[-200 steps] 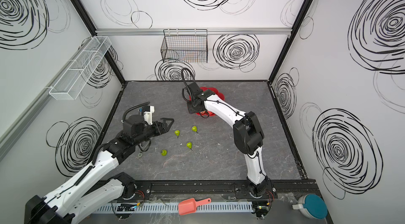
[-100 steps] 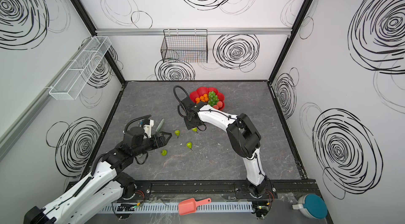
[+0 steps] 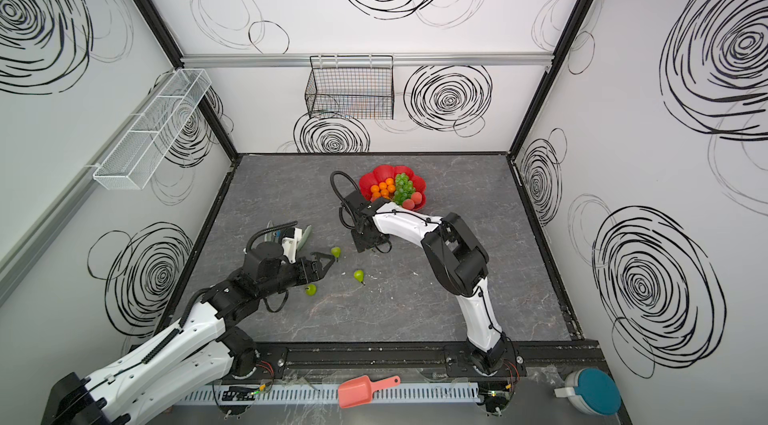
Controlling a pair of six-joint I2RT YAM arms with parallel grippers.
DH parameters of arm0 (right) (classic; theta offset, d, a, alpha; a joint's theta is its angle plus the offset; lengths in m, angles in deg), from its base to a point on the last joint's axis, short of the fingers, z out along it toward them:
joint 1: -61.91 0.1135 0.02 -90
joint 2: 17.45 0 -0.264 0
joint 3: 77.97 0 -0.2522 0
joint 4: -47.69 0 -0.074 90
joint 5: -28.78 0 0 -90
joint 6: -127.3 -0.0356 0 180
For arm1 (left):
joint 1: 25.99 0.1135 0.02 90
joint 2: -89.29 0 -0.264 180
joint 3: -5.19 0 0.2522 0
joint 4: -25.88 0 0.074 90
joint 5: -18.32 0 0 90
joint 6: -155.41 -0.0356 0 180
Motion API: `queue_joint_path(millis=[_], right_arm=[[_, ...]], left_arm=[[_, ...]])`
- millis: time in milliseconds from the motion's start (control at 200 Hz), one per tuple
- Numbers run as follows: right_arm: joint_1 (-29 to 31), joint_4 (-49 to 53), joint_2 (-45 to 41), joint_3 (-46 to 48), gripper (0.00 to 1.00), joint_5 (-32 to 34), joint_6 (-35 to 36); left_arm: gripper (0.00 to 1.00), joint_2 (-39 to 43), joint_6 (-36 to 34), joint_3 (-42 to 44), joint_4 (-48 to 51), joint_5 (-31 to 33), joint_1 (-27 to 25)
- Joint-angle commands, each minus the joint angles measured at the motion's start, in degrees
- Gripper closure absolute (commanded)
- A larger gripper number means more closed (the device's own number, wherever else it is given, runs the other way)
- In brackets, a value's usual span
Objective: Place and organize the fake fruits in the fruit bowl
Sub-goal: 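Lower the right gripper onto the green pear and close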
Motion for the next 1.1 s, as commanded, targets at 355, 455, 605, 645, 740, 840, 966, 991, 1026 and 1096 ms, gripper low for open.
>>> queue_joint_path(millis=[355, 455, 605, 645, 740, 840, 966, 991, 1026, 1096], right_arm=[[-0.8, -0.3, 3.3, -1.7, 0.54, 0.7, 0.3], [-0.8, -0.3, 3.4, -1.6, 0.57, 0.6, 0.4], [-1.0, -0.3, 3.4, -1.7, 0.61, 0.9, 0.4], [-1.0, -0.3, 3.4, -1.7, 0.61, 0.9, 0.3], [-1.2, -0.3, 3.2, -1.7, 0.63, 0.8, 0.3], [-1.3, -0.3, 2.7, -1.7, 0.64, 1.0, 0.3], [-1.6, -0.1, 1.4, -1.7, 0.65, 0.9, 0.1], [-1.6, -0.2, 1.0, -1.8, 0.65, 0.9, 0.0], [-1.8, -0.1, 0.4, -2.0, 0.65, 0.8, 0.0], [-2.1, 0.0, -1.1, -2.3, 0.65, 0.2, -0.1]], left_arm=[[0.04, -0.3, 0.6, 0.5, -3.3, 0.8, -0.4], [0.04, -0.1, 0.6, 0.6, -3.3, 0.9, -0.4], [0.04, -0.2, 0.7, 0.6, -3.3, 1.0, -0.4], [0.04, -0.1, 0.7, 0.5, -3.4, 1.0, -0.4], [0.04, -0.3, 0.6, 0.4, -3.4, 1.0, -0.4], [0.04, -0.4, 0.4, 0.1, -3.4, 1.0, -0.4], [0.04, -0.6, 0.0, -0.6, -2.9, 1.3, -0.3], [0.04, -0.7, -0.1, -0.8, -2.8, 1.4, -0.1], [0.04, -0.9, -0.2, -1.1, -2.8, 1.4, 0.2], [0.04, -1.4, -0.5, -1.7, -3.1, 0.9, 1.3]])
